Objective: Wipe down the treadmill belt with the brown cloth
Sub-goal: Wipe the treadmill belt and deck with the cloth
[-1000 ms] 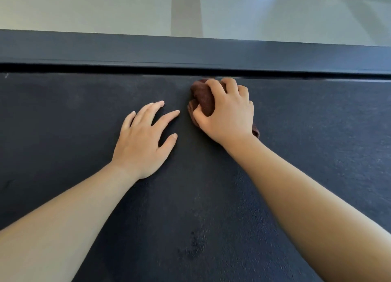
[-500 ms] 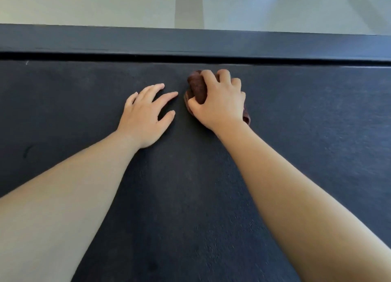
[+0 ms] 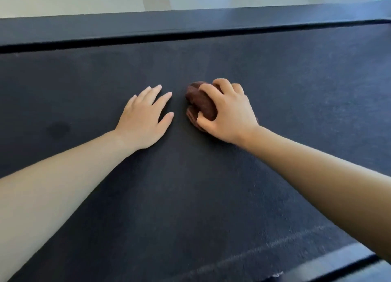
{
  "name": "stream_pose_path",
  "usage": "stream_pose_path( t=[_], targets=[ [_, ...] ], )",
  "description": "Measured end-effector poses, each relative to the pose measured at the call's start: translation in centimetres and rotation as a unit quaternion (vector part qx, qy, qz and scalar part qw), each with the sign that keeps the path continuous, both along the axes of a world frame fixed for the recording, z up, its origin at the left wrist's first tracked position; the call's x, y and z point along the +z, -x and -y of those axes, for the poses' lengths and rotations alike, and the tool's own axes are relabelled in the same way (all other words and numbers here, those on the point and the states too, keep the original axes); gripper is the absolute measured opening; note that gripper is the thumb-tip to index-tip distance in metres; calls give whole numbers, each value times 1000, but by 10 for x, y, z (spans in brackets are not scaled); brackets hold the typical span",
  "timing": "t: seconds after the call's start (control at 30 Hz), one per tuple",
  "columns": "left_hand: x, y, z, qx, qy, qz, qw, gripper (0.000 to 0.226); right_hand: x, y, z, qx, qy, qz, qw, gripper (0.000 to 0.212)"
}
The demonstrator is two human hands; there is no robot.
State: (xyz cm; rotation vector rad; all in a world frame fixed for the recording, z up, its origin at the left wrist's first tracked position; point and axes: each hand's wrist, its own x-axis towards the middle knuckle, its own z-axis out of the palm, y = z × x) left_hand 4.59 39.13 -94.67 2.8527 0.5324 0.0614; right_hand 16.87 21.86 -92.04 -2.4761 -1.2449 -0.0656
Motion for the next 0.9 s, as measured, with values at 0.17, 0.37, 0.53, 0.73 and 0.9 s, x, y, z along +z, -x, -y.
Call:
stream_pose_path(
  t=[0.17,0.37,0.53,0.73,0.9],
  targets=[
    [9,74,32,-41,-4,-28,999,62,0,80,47,21,-3,-1,1000,56],
    [8,142,65,-49,11,-9,999,56,-4,161,95,67,8,32,997,52],
    [5,157,76,-26,37,37,998,48,-3,135,73,61,-11,34,997,53],
    [7,157,80,-13,27,35,999,53,-2,107,41,39,3,9,999,56],
    [6,155,80,-12,14,33,999,52,-3,127,83,108,-1,5,994,57]
  ],
)
